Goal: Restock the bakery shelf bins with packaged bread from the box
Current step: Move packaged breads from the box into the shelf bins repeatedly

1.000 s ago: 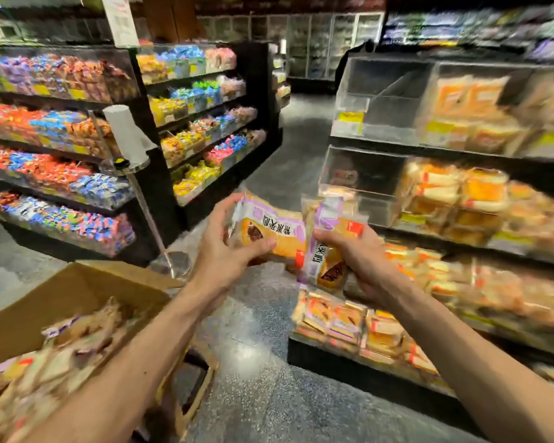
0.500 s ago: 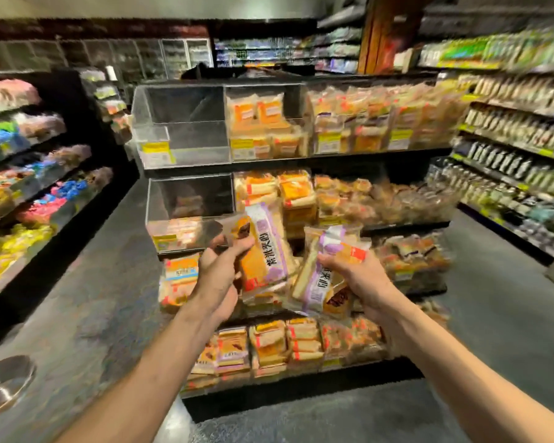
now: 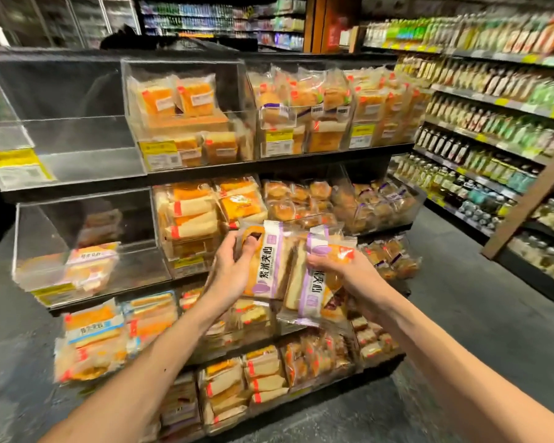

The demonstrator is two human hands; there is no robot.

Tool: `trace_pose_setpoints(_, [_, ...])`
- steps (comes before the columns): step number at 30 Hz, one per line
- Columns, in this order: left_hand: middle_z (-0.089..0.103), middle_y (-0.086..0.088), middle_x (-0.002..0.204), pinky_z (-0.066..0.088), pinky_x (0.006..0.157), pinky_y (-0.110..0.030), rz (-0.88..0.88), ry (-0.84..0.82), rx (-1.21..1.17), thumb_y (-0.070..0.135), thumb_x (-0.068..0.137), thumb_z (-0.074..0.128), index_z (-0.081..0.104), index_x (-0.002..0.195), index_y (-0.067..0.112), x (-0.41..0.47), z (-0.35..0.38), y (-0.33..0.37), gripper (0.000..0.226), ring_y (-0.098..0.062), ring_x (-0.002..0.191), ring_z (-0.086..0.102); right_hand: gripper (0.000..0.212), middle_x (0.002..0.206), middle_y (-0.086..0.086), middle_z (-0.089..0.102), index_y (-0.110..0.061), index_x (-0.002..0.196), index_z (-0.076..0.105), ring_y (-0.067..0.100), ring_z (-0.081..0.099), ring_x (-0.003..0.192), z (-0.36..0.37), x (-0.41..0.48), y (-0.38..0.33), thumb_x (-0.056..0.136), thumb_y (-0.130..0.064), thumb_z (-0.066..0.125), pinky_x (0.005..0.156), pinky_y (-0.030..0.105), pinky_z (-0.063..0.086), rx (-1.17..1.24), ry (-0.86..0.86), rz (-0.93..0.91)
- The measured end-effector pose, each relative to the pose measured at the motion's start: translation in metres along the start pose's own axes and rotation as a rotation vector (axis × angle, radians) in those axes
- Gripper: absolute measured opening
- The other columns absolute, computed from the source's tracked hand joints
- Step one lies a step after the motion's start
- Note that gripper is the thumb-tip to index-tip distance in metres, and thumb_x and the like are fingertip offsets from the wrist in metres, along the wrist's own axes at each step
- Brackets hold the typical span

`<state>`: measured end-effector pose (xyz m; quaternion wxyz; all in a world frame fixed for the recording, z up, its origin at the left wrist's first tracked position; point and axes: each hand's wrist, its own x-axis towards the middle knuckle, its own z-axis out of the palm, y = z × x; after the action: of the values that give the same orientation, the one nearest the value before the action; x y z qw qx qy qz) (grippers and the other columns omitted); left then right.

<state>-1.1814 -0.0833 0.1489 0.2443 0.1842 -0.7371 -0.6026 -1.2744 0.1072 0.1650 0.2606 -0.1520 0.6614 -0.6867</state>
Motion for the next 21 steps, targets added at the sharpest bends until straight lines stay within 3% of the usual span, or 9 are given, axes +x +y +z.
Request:
trace_pose_setpoints(3, [0.07, -0.013, 0.104, 0.052, 0.089, -0.05, -0.09, 0.036, 0.002, 0.033, 0.104, 0.048, 0.06, 0.102, 0.016, 0.038, -0.012, -0.012, 0.021, -0.026, 0.096, 0.067, 0.036, 0.113, 0.018, 0.073, -0.004, 0.115, 0.072, 0.035, 0.068, 0.109, 0.005, 0.041, 0.004, 0.081, -0.014, 0.078, 0.098, 0.051, 0.053, 0.039, -0.041, 0.068])
trace_pose_setpoints(7, [0.073, -0.004, 0.109, 0.055, 0.094, -0.048, -0.296, 0.049, -0.153, 0.038, 0.102, 0.051, 0.058, 0.112, 0.028, 0.073, -0.04, -0.034, 0.016, -0.021, 0.102, 0.071, 0.038, 0.111, 0.016, 0.074, -0.005, 0.113, 0.072, 0.033, 0.069, 0.106, 0.029, 0.096, 0.013, 0.078, -0.017, 0.081, 0.098, 0.049, 0.054, 0.019, -0.118, 0.113])
trace_pose_setpoints(8, [0.074, -0.003, 0.106, 0.057, 0.09, -0.044, -0.324, 0.086, -0.201, 0.036, 0.103, 0.051, 0.057, 0.112, 0.028, 0.081, -0.048, -0.04, 0.014, -0.019, 0.098, 0.071, 0.039, 0.111, 0.015, 0.074, -0.006, 0.114, 0.071, 0.032, 0.07, 0.106, 0.038, 0.11, 0.014, 0.078, -0.018, 0.081, 0.097, 0.048, 0.054, 0.019, -0.154, 0.12])
trace_pose_setpoints(11, [0.075, 0.0, 0.088, 0.057, 0.059, -0.026, -0.437, 0.29, -0.317, 0.032, 0.102, 0.052, 0.056, 0.12, 0.017, 0.091, -0.075, -0.054, 0.024, -0.01, 0.073, 0.073, 0.05, 0.112, 0.014, 0.074, -0.007, 0.118, 0.07, 0.033, 0.069, 0.109, 0.069, 0.147, 0.018, 0.073, -0.024, 0.086, 0.1, 0.051, 0.052, 0.024, -0.277, 0.143])
trace_pose_setpoints(13, [0.075, -0.002, 0.077, 0.056, 0.049, -0.025, -0.517, 0.405, -0.365, 0.032, 0.102, 0.052, 0.062, 0.117, 0.009, 0.088, -0.092, -0.061, 0.029, -0.011, 0.062, 0.072, 0.049, 0.112, 0.013, 0.074, -0.007, 0.118, 0.07, 0.033, 0.069, 0.109, 0.093, 0.168, 0.022, 0.073, -0.02, 0.086, 0.102, 0.051, 0.051, 0.062, -0.327, 0.171])
trace_pose_setpoints(15, [0.076, -0.005, 0.082, 0.06, 0.06, -0.032, -0.578, 0.475, -0.434, 0.035, 0.103, 0.05, 0.065, 0.115, 0.008, 0.083, -0.113, -0.066, 0.033, -0.016, 0.067, 0.073, 0.044, 0.11, 0.01, 0.075, -0.008, 0.119, 0.069, 0.028, 0.07, 0.106, 0.118, 0.183, 0.024, 0.078, -0.016, 0.081, 0.099, 0.046, 0.053, 0.068, -0.38, 0.191])
trace_pose_setpoints(18, [0.074, -0.011, 0.104, 0.054, 0.087, -0.043, -0.63, 0.544, -0.522, 0.039, 0.101, 0.049, 0.067, 0.117, 0.016, 0.078, -0.146, -0.072, 0.033, -0.024, 0.087, 0.071, 0.036, 0.107, 0.007, 0.076, -0.013, 0.12, 0.068, 0.023, 0.073, 0.101, 0.154, 0.191, 0.024, 0.085, -0.013, 0.075, 0.093, 0.041, 0.056, 0.041, -0.493, 0.231])
trace_pose_setpoints(21, [0.073, -0.011, 0.103, 0.055, 0.081, -0.038, -0.603, 0.513, -0.537, 0.02, 0.098, 0.052, 0.067, 0.111, 0.015, 0.075, -0.174, -0.072, 0.02, -0.022, 0.082, 0.07, 0.033, 0.106, 0.008, 0.076, -0.016, 0.117, 0.066, 0.024, 0.074, 0.098, 0.183, 0.201, 0.021, 0.086, -0.014, 0.075, 0.09, 0.042, 0.057, 0.008, -0.594, 0.244])
